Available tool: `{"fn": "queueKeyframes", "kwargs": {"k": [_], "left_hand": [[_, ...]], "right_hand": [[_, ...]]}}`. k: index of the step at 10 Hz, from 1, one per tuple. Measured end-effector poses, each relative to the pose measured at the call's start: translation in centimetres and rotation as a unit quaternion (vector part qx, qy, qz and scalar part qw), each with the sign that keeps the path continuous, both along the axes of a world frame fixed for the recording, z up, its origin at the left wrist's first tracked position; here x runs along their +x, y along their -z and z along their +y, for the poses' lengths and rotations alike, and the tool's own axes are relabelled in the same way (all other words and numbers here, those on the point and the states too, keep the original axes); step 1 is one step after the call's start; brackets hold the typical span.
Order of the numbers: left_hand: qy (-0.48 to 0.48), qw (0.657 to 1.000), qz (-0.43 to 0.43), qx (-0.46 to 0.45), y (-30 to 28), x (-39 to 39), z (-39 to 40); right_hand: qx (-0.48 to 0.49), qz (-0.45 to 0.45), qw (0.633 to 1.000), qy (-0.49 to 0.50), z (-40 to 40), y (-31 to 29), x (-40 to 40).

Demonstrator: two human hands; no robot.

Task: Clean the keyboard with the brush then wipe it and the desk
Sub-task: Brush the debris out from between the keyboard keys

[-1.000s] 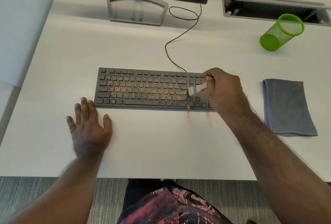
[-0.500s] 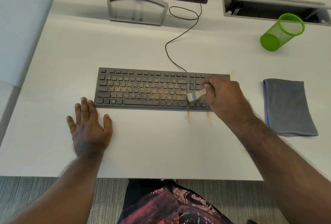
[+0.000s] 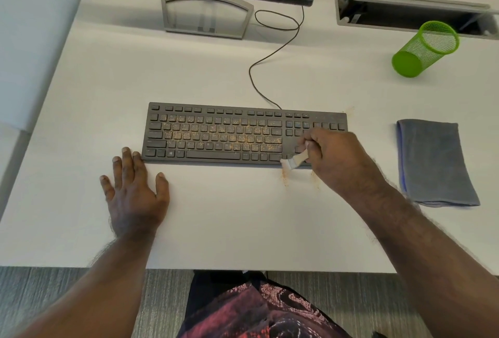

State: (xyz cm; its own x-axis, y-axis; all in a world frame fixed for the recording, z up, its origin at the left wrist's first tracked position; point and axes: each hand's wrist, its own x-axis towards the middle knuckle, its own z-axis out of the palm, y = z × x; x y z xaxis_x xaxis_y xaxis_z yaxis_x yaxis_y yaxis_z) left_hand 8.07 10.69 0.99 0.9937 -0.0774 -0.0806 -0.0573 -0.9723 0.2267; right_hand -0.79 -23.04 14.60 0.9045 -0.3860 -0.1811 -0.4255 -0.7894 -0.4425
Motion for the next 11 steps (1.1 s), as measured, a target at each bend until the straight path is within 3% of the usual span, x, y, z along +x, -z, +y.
{"fn": "queueKeyframes", "kwargs": {"k": [2,4,6,8,10,11], "left_hand": [[0.002,1.0,-0.002,0.003,0.06,-0.04,0.12],[0.0,1.0,-0.005,0.0,0.12,-0.05,0.08],[0.002,1.0,-0.002,0.003,0.13,0.03,0.1],[0.004,1.0,-0.002,0.004,0.19,-0.03,0.1],[0.004,1.0,0.0,0.004,0.19,0.0,0.13],[0.002,1.0,-0.005,0.0,0.22,-0.02,0.04]], "right_hand": [[-0.016,-0.087,0.995,0.039,-1.02,-0.27,0.33],[-0.031,-0.006,0.999,0.004,-0.99,-0.06,0.01],[-0.025,-0.081,0.996,0.018,-1.13,-0.19,0.28],[-0.043,-0.009,0.999,0.015,-1.48,0.12,0.18],[-0.04,-0.062,0.997,-0.004,-0.83,0.06,-0.15],[-0.052,-0.005,0.999,-0.005,-1.08,0.05,-0.41]]}}
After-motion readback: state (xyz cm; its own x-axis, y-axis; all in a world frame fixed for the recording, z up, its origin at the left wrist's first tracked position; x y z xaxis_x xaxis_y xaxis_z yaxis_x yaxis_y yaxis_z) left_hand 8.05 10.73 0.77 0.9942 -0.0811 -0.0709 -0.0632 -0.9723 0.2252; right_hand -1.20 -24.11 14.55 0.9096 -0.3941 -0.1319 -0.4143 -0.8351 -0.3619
